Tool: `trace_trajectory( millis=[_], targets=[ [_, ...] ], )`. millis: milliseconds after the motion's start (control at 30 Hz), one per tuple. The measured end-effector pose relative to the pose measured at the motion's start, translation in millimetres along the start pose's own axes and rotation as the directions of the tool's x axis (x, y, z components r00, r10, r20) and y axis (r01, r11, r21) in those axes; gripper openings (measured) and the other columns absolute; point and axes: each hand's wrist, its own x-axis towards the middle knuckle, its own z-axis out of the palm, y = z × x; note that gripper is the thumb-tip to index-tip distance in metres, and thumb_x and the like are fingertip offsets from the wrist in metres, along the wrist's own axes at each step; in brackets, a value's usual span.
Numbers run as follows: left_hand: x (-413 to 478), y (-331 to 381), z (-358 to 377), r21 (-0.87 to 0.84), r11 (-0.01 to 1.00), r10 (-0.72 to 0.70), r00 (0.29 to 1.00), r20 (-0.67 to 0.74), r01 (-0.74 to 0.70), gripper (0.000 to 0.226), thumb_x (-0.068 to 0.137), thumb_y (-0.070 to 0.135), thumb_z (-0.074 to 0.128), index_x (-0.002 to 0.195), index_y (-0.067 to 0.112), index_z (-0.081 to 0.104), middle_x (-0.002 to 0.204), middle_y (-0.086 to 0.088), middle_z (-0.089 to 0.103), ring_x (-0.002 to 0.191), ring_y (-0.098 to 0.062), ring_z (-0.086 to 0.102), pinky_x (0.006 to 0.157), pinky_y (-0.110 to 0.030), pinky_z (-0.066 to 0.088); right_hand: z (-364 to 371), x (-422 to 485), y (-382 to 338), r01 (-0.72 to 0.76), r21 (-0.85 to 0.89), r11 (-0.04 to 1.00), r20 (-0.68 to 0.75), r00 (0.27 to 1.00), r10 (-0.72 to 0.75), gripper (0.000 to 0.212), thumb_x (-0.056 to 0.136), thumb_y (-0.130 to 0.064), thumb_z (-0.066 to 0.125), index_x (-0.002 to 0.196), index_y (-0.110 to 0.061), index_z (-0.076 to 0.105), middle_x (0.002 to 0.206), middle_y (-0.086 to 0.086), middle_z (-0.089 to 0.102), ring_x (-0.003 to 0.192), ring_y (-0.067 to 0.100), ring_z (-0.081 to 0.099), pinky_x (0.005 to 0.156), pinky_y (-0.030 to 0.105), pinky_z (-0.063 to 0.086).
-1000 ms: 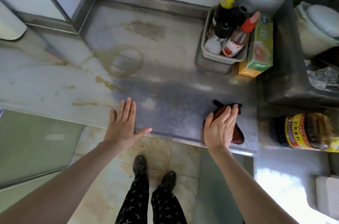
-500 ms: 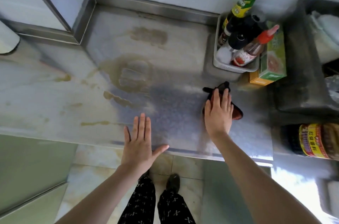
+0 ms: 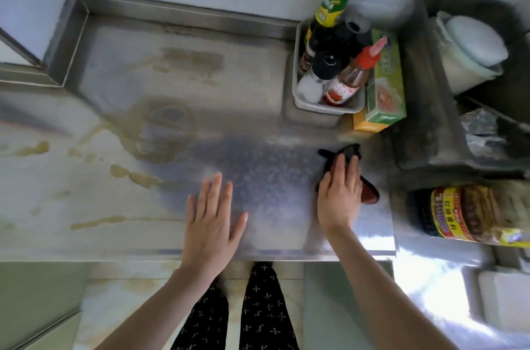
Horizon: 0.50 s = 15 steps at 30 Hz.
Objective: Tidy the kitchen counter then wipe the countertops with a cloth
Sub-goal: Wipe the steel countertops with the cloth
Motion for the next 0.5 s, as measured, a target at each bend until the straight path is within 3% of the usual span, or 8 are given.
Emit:
trace_trajectory(
  millis=[67, 133, 200, 300, 367, 433, 500],
  targets=[
    [21, 26, 2, -0.073, 0.997, -0.029, 0.999, -0.014, 0.028, 0.056, 0.092, 0.04, 0.032, 0.137, 0.008, 0.037, 0.15, -0.014, 0.03, 0.138, -0.027, 0.019, 0.107, -0.051, 0.028, -2, 9, 1, -0.127, 0.058, 0.99, -0.027, 0.991, 0.129, 0.05, 0.099, -0.028, 0.032, 0.147, -0.011, 0.024, 0.156, 0.015, 0.015, 0.143, 0.031, 0.015, 0.117, 0.042, 0.015],
    [39, 46, 4, -0.137, 0.986, -0.098, 0.995, -0.021, 0.094, 0.052, 0.093, 0.034, 0.029, 0.136, 0.007, 0.039, 0.15, -0.014, 0.03, 0.138, -0.027, 0.02, 0.105, -0.054, 0.03, 1, 11, -14, -0.076, 0.083, 0.994, -0.002, 0.997, 0.076, 0.052, 0.098, -0.03, 0.031, 0.146, -0.01, 0.027, 0.155, 0.018, 0.016, 0.142, 0.033, 0.016, 0.115, 0.044, 0.018],
    [53, 62, 5, -0.195, 0.962, -0.203, 0.978, -0.045, 0.191, 0.051, 0.092, 0.03, 0.027, 0.135, 0.005, 0.039, 0.15, -0.016, 0.03, 0.138, -0.031, 0.025, 0.106, -0.054, 0.029, 0, 9, -35, 0.136, 0.132, 0.982, 0.11, 0.983, -0.151, 0.057, 0.094, -0.038, 0.023, 0.144, -0.011, 0.03, 0.154, 0.017, 0.018, 0.143, 0.031, 0.017, 0.114, 0.044, 0.021],
    [67, 85, 6, -0.218, 0.951, -0.239, 0.968, -0.074, 0.218, 0.052, 0.093, 0.029, 0.024, 0.135, 0.002, 0.038, 0.15, -0.018, 0.029, 0.138, -0.033, 0.027, 0.108, -0.051, 0.027, -12, 11, -44, 0.361, 0.317, 0.877, 0.28, 0.848, -0.45, 0.058, 0.094, -0.043, 0.014, 0.146, -0.021, 0.027, 0.157, 0.003, 0.015, 0.145, 0.016, 0.008, 0.115, 0.034, 0.006],
    [73, 105, 13, -0.139, 0.983, -0.131, 0.987, -0.09, 0.118, 0.051, 0.093, 0.03, 0.028, 0.133, 0.001, 0.041, 0.147, -0.019, 0.033, 0.136, -0.033, 0.031, 0.107, -0.049, 0.029, -22, 23, -20, 0.338, 0.351, 0.873, 0.178, 0.892, -0.416, 0.054, 0.096, -0.037, 0.018, 0.143, -0.016, 0.035, 0.154, 0.005, 0.025, 0.143, 0.017, 0.015, 0.116, 0.033, 0.011],
    [80, 124, 25, -0.048, 0.998, -0.039, 0.998, -0.043, 0.037, 0.054, 0.093, 0.034, 0.03, 0.133, -0.001, 0.043, 0.145, -0.021, 0.036, 0.135, -0.035, 0.034, 0.105, -0.05, 0.033, -24, 38, 19, 0.25, 0.256, 0.934, 0.034, 0.963, -0.267, 0.053, 0.096, -0.032, 0.021, 0.138, -0.006, 0.042, 0.15, 0.012, 0.033, 0.14, 0.024, 0.027, 0.114, 0.039, 0.025],
    [90, 135, 36, 0.021, 1.0, 0.014, 0.999, 0.037, -0.015, 0.059, 0.093, 0.039, 0.03, 0.134, -0.001, 0.041, 0.146, -0.022, 0.034, 0.135, -0.038, 0.032, 0.107, -0.053, 0.032, -22, 50, 53, 0.251, 0.1, 0.963, 0.019, 0.967, -0.254, 0.051, 0.097, -0.029, 0.024, 0.135, -0.001, 0.044, 0.147, 0.015, 0.037, 0.137, 0.027, 0.034, 0.11, 0.042, 0.033]
  ],
)
